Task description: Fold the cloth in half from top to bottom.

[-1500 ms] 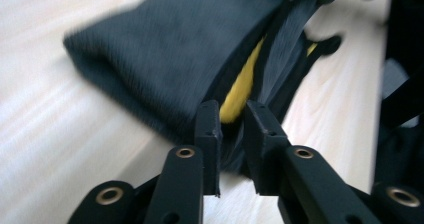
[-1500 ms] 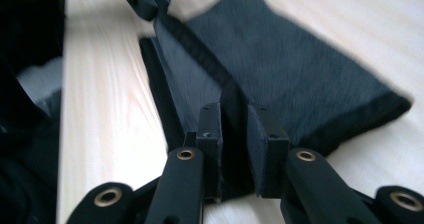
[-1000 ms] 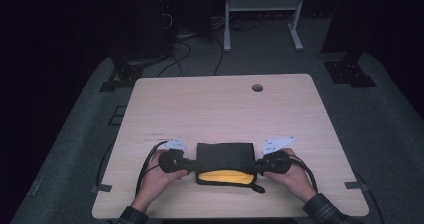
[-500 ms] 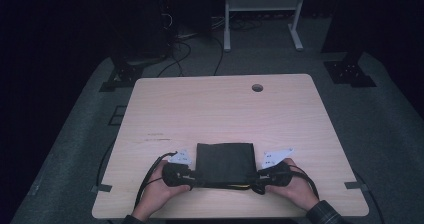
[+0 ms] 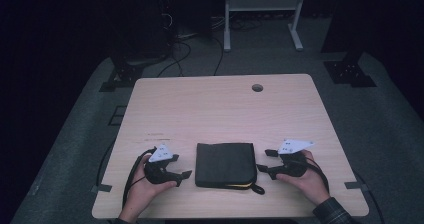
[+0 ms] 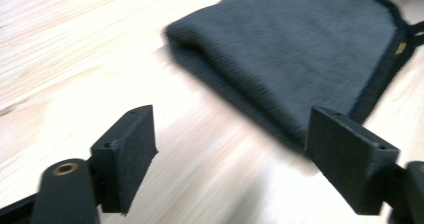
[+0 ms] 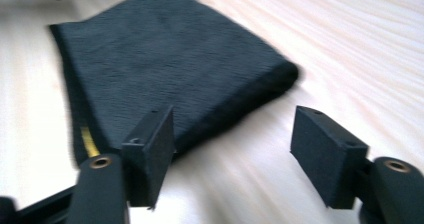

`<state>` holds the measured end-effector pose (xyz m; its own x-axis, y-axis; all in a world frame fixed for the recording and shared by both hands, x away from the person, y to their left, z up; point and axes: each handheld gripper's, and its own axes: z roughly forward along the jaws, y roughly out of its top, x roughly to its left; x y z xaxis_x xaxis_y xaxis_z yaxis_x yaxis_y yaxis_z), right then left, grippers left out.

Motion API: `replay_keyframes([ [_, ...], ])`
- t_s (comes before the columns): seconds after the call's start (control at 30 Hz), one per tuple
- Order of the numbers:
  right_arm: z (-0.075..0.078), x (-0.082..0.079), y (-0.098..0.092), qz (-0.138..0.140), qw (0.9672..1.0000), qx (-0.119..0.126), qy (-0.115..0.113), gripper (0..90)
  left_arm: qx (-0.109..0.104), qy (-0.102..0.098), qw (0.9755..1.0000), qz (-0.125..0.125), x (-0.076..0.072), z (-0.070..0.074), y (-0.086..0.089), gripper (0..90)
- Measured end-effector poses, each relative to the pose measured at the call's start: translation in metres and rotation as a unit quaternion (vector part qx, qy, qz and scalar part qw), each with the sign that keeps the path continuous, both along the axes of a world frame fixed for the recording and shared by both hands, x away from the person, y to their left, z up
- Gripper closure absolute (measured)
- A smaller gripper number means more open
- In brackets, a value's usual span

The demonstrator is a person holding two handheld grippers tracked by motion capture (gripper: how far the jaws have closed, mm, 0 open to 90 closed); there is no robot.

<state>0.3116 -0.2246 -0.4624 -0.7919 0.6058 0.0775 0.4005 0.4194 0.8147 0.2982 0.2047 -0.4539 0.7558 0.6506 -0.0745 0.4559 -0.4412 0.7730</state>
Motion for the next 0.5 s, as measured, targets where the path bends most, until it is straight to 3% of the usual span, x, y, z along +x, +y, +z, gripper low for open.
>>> replay_keyframes([
  [0.17, -0.001, 0.002, -0.018, -0.033, 0.9994, -0.006, 0.004, 27.3, 0.019, -0.002, 0.9993, 0.033, -0.002, -0.004, 0.022, 15.6],
  [0.5, -0.006, -0.003, -0.056, -0.086, 0.9961, -0.011, 0.015, 23.6, 0.055, 0.019, 0.9958, 0.071, -0.006, -0.021, 0.055, 9.8],
])
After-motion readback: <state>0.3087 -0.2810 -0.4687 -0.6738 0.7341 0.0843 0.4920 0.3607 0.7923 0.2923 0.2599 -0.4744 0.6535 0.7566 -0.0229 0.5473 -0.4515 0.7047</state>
